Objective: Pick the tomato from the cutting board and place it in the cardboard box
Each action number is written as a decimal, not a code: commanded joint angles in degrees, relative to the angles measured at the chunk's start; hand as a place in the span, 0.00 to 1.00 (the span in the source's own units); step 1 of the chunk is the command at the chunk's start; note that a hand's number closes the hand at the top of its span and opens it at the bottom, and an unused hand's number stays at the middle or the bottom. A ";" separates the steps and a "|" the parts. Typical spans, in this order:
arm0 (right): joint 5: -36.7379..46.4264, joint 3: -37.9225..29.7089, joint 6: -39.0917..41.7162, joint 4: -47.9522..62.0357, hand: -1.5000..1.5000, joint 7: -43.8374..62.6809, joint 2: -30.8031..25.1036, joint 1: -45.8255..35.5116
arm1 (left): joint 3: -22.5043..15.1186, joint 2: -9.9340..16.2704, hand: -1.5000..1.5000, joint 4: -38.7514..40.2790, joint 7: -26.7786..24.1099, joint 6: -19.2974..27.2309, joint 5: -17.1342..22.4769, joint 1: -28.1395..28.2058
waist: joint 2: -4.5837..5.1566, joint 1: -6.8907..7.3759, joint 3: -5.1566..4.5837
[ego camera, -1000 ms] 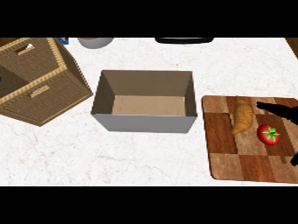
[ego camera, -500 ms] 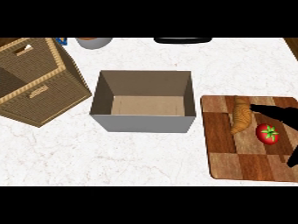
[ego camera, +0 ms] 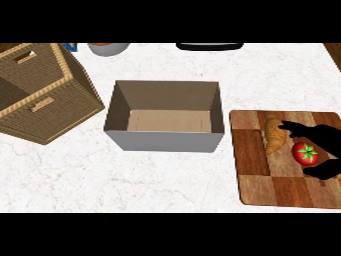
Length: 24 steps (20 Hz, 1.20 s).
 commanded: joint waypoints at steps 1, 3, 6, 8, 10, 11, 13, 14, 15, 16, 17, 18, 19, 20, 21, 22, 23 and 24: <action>2.58 -0.88 -8.67 1.08 1.00 0.18 2.93 0.86 | -2.04 -2.28 0.50 4.08 4.10 -1.85 0.27 0.45 | 1.49 -0.09 -0.90; 3.27 -0.85 -11.29 0.04 1.00 1.76 5.32 0.62 | -2.03 -2.81 0.50 4.31 2.55 -2.34 0.39 2.02 | 1.44 0.13 -0.94; 3.60 -3.53 -13.40 2.91 1.00 -0.68 3.00 -2.02 | -2.45 -2.82 0.50 1.34 7.46 -1.96 -0.44 0.00 | 1.48 0.52 -0.86; 4.52 -3.50 -17.76 2.63 1.00 -0.69 4.86 0.03 | -2.59 -4.83 0.50 3.44 1.81 -1.05 -1.03 3.32 | 1.50 0.29 -0.94; 4.01 -4.54 -19.58 -1.77 1.00 15.86 9.80 3.85 | -0.84 -3.35 0.50 4.02 2.56 -1.17 -0.53 4.39 | 0.76 -2.42 -1.30; 3.27 -5.83 -20.83 -1.76 1.00 20.68 11.44 5.58 | 0.10 -1.71 0.50 2.05 4.89 -1.39 -0.41 4.02 | 0.11 -3.45 -1.33; 2.22 -8.66 -24.87 -0.40 1.00 26.25 12.86 10.37 | 2.36 -0.40 0.50 2.95 4.02 -1.14 0.00 5.81 | -0.35 -6.12 -1.62; 1.88 -9.35 -26.30 0.21 1.00 28.99 14.42 12.21 | 1.82 -1.14 0.50 2.14 4.50 -0.69 -0.25 5.82 | -0.47 -7.65 -1.68; 2.45 -9.82 -28.88 -0.88 1.00 32.20 15.82 12.81 | 2.00 -1.06 0.50 1.15 4.93 -0.56 -0.28 6.85 | -0.91 -6.80 -1.66; 3.44 -9.82 -31.20 -2.70 1.00 34.36 16.39 13.55 | 2.43 -0.63 0.50 1.31 4.78 -0.16 -0.76 6.88 | -1.00 -7.77 -1.85; 4.79 -9.72 -33.72 -4.54 1.00 36.77 17.03 13.86 | 2.92 -0.78 0.50 1.37 4.86 -0.26 -0.21 7.09 | -0.95 -7.83 -1.97; 6.91 -9.26 -36.01 -5.71 1.00 39.21 17.09 14.63 | 3.00 -0.79 0.50 0.52 4.94 -0.52 0.07 7.86 | -1.14 -7.41 -2.03; 7.88 -9.09 -37.72 -7.49 1.00 41.26 18.03 15.24 | 3.56 -0.70 0.50 0.61 5.39 -0.23 0.21 7.59 | -1.09 -8.02 -2.08; 9.33 -8.35 -39.44 -9.12 1.00 43.31 19.37 15.87 | 3.14 -0.74 0.50 0.39 5.64 -0.58 0.00 8.52 | -1.01 -7.65 -2.05; 11.02 -7.94 -40.02 -11.40 1.00 45.26 18.73 15.97 | 3.43 -0.63 0.50 0.11 5.35 -0.35 -0.15 8.91 | -1.18 -7.71 -2.20; 12.05 -7.63 -41.48 -13.95 1.00 46.93 19.94 15.18 | 2.99 -1.23 0.50 0.10 5.51 -0.13 -0.35 8.84 | -1.17 -8.13 -2.25; 14.02 -7.16 -43.75 -16.00 1.00 49.05 21.01 15.30 | 3.07 -1.03 0.50 -0.72 5.80 -0.15 -0.39 8.80 | -1.25 -7.92 -2.13; 16.32 -6.58 -45.47 -18.16 1.00 50.53 21.09 15.56 | 3.68 -0.47 0.50 -1.16 5.79 -0.98 0.29 9.84 | -1.48 -7.12 -2.12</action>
